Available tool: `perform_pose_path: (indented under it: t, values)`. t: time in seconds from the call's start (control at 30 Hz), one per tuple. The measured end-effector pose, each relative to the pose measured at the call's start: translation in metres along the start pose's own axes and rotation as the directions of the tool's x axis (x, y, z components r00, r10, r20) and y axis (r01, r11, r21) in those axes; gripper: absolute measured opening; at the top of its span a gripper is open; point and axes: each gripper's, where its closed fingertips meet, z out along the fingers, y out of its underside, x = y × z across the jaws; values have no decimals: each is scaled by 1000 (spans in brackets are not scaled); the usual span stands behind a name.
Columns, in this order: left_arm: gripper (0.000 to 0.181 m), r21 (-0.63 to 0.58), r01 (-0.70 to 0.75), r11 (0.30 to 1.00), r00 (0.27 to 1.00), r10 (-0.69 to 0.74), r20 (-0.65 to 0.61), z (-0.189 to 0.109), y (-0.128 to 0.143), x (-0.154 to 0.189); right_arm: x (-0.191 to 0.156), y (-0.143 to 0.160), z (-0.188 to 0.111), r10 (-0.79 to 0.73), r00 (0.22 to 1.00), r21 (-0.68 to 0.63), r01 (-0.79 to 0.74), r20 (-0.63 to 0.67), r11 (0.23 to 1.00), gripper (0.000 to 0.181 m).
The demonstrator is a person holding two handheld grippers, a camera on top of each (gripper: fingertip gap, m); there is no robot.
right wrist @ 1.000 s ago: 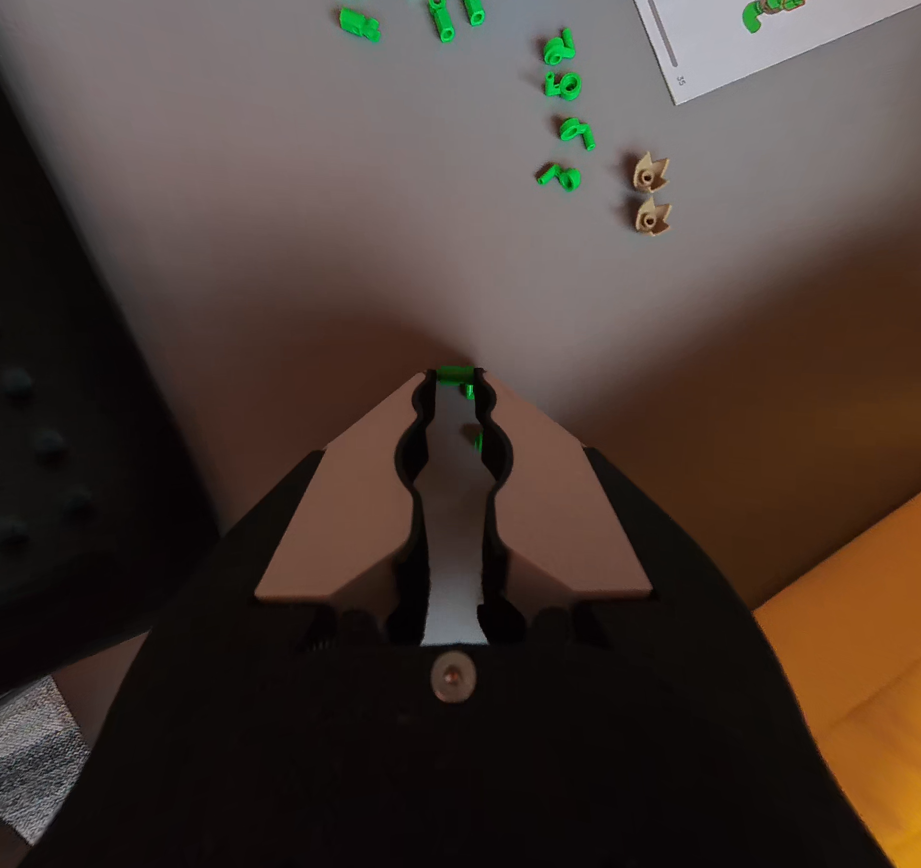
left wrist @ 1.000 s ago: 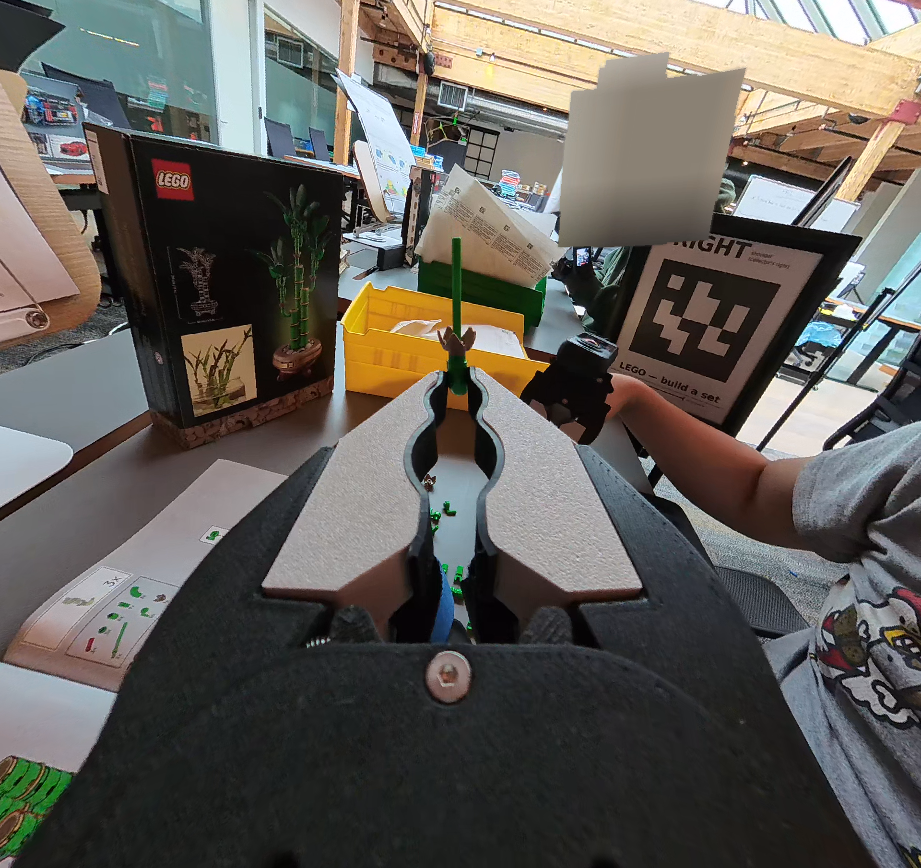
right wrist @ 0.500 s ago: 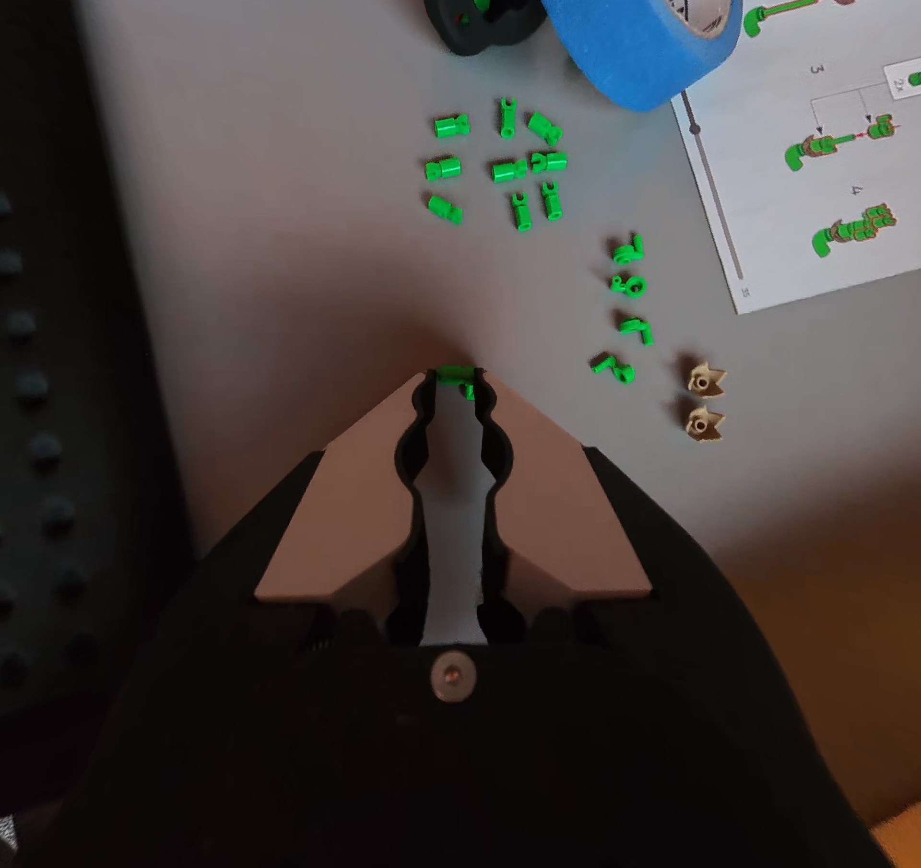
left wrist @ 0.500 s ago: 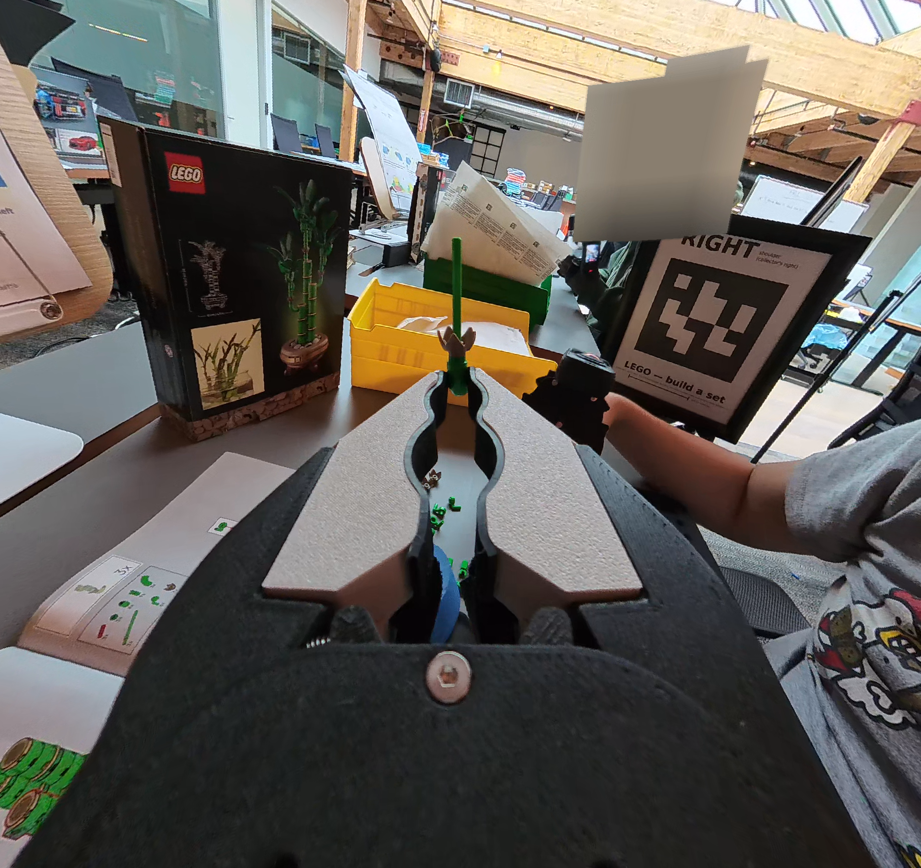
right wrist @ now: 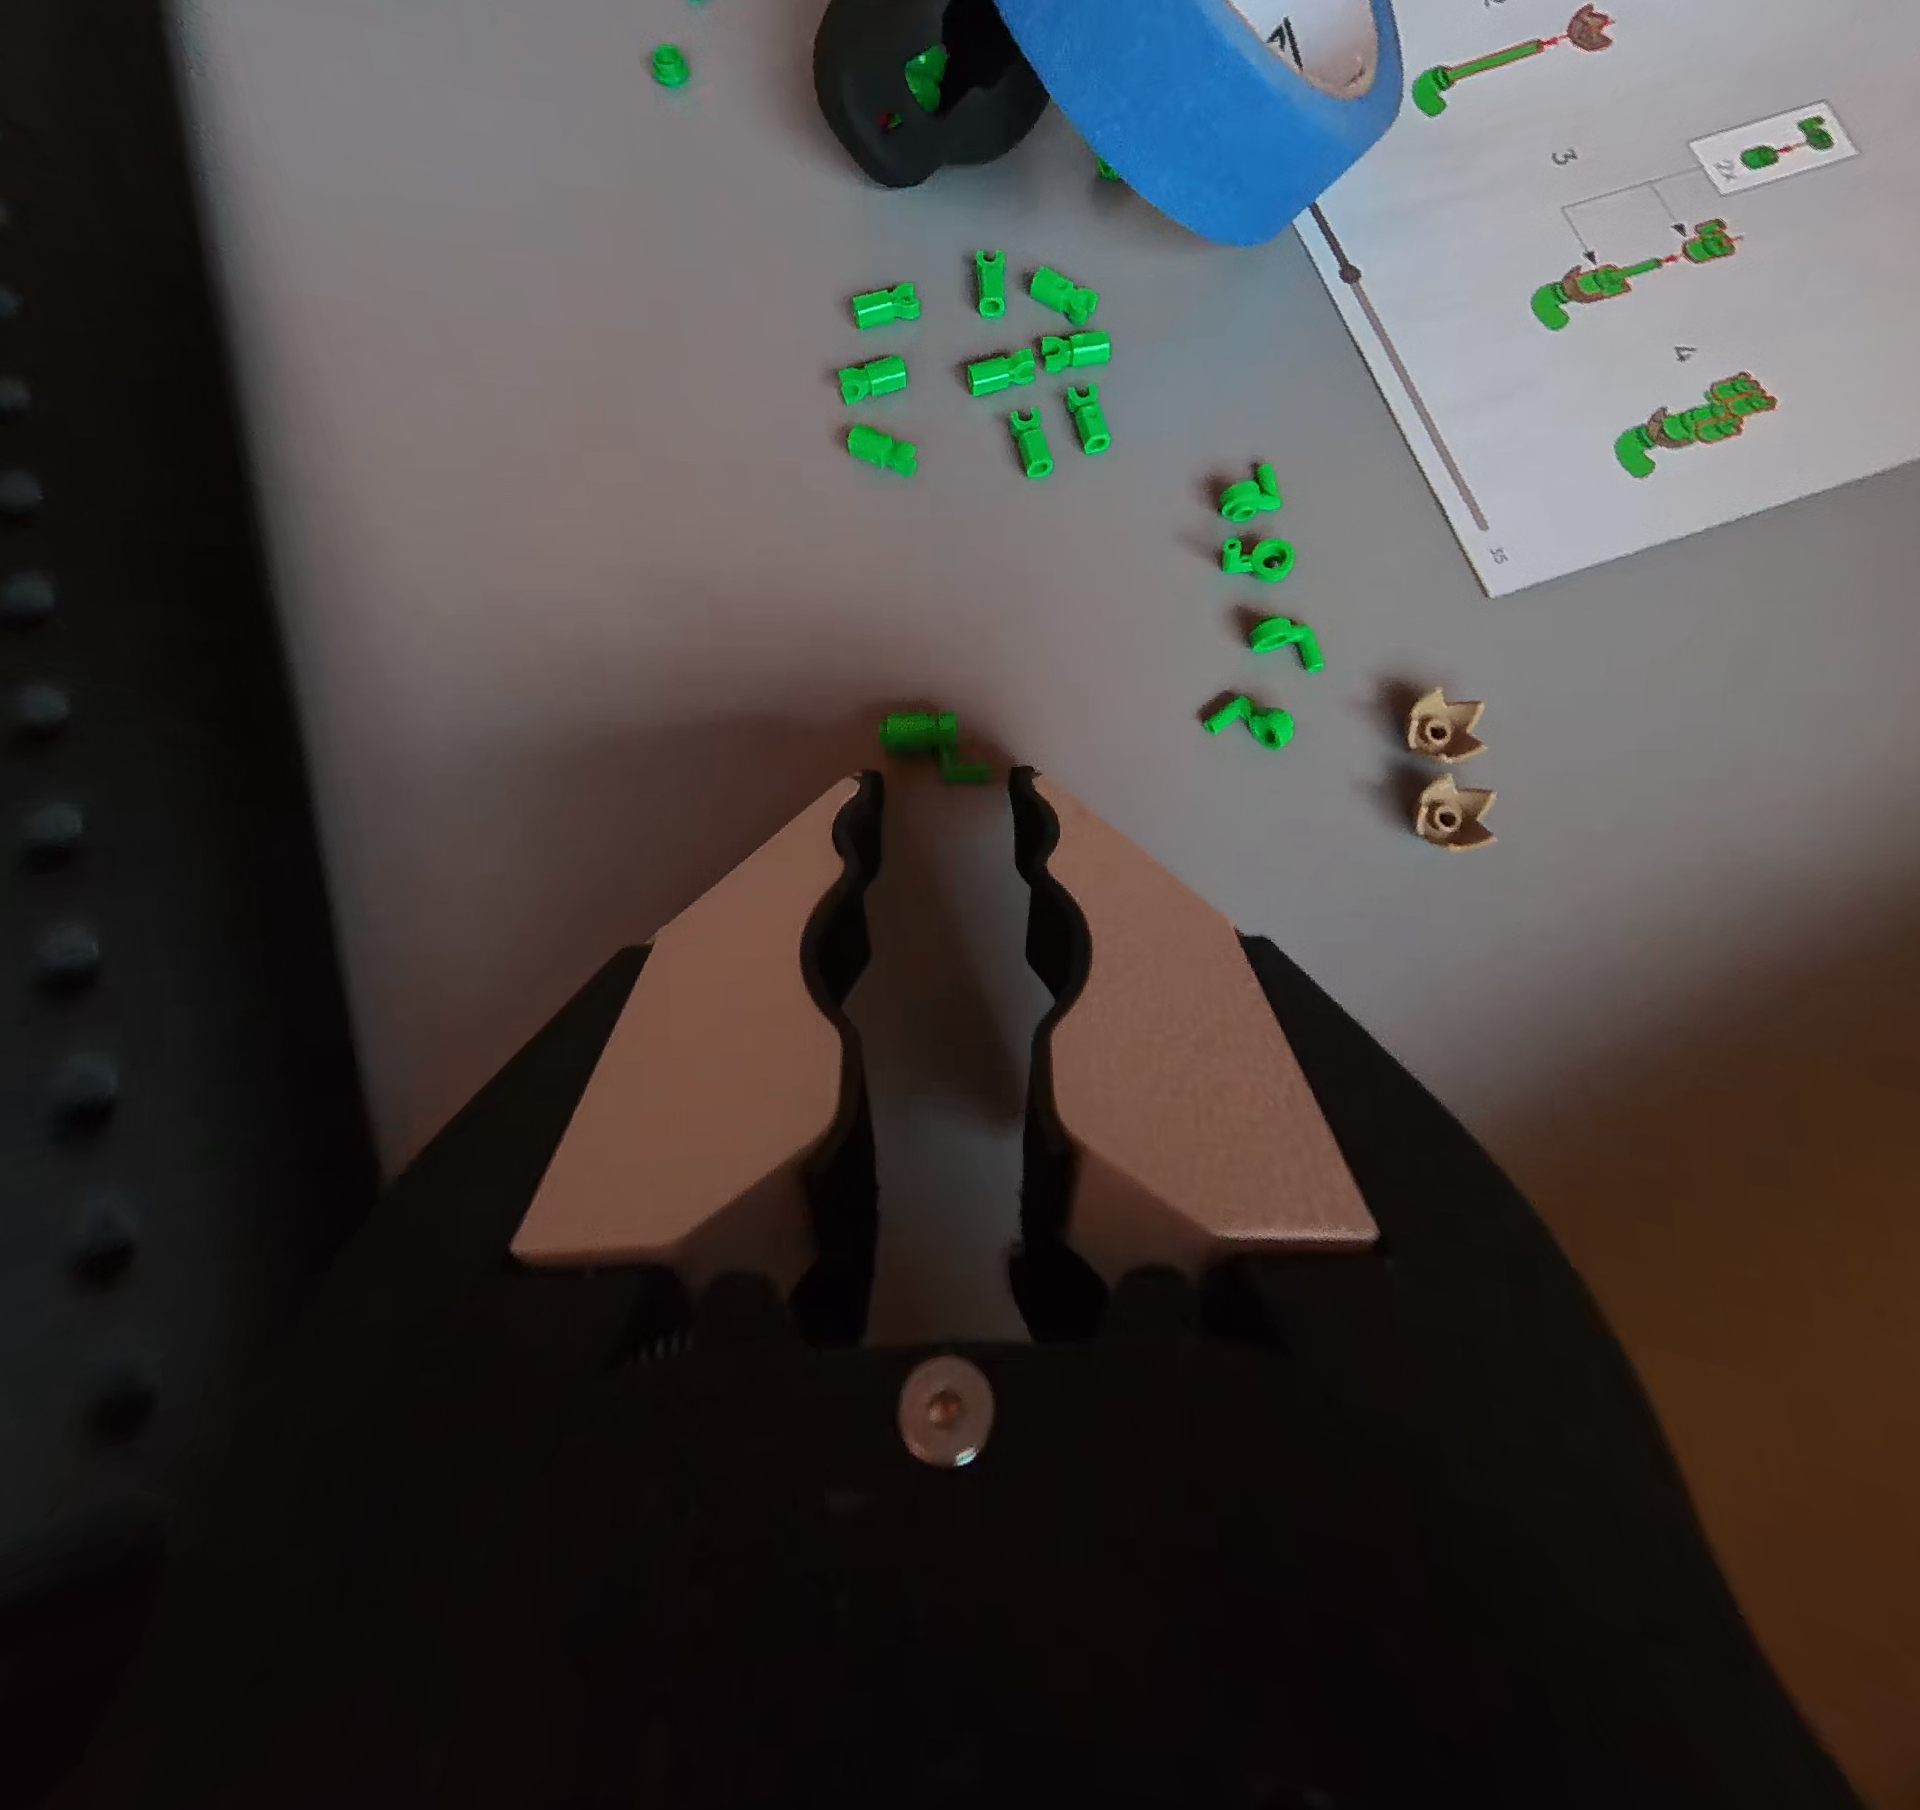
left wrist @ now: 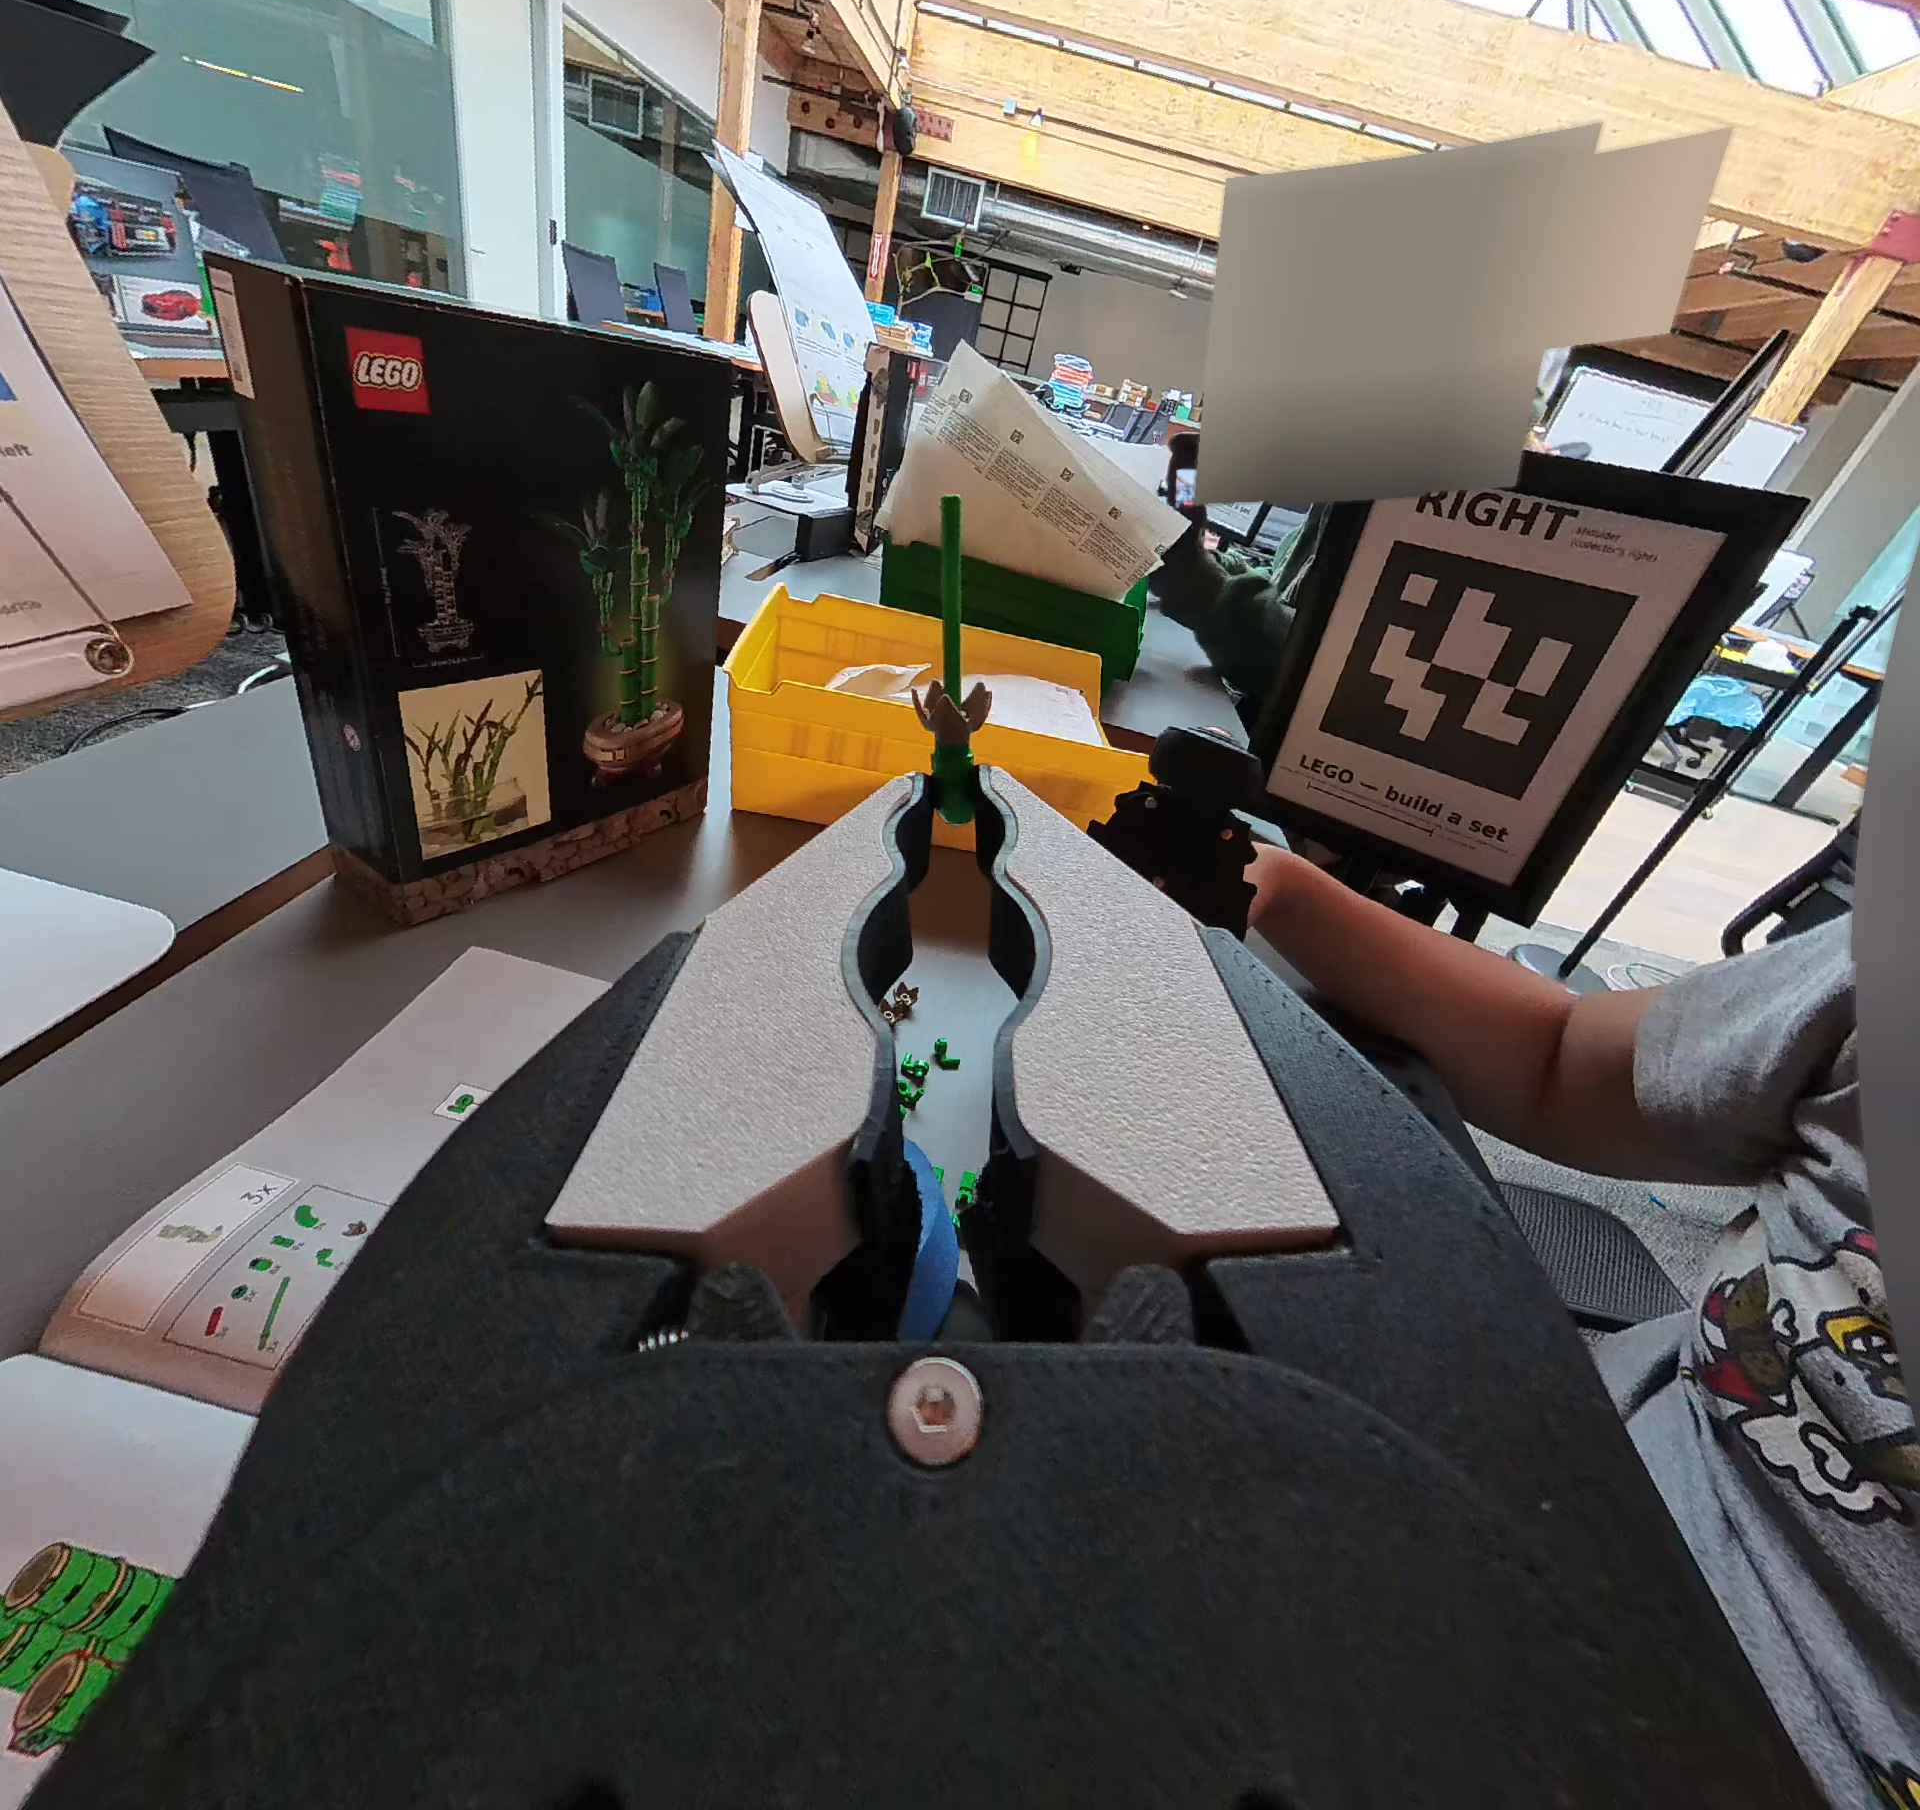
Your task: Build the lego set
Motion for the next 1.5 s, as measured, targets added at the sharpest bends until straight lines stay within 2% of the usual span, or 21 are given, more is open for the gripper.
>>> perform_pose_path:
  t: [0.33,0.5,0.73,1.2,1.5]
  values:
    - [5,-9,4,1000,1000,-4,2,2,3,-1,4,-2,2,32,999,30,-32,10,999,18]
    - [5,-11,7,1000,1000,-7,2,2,4,-2,2,-3,3,30,999,30,-31,21,999,8]
    - [5,-12,21,1000,1000,-21,16,0,8,-9,0,-4,4,0,1000,32,0,12,1000,7]
    - [5,-12,39,999,999,-38,27,1,19,-20,33,-23,-21,-46,972,134,78,-231,988,7]
    - [5,-10,34,999,999,-34,21,2,21,-20,42,-22,-29,-35,959,159,82,-282,984,7]
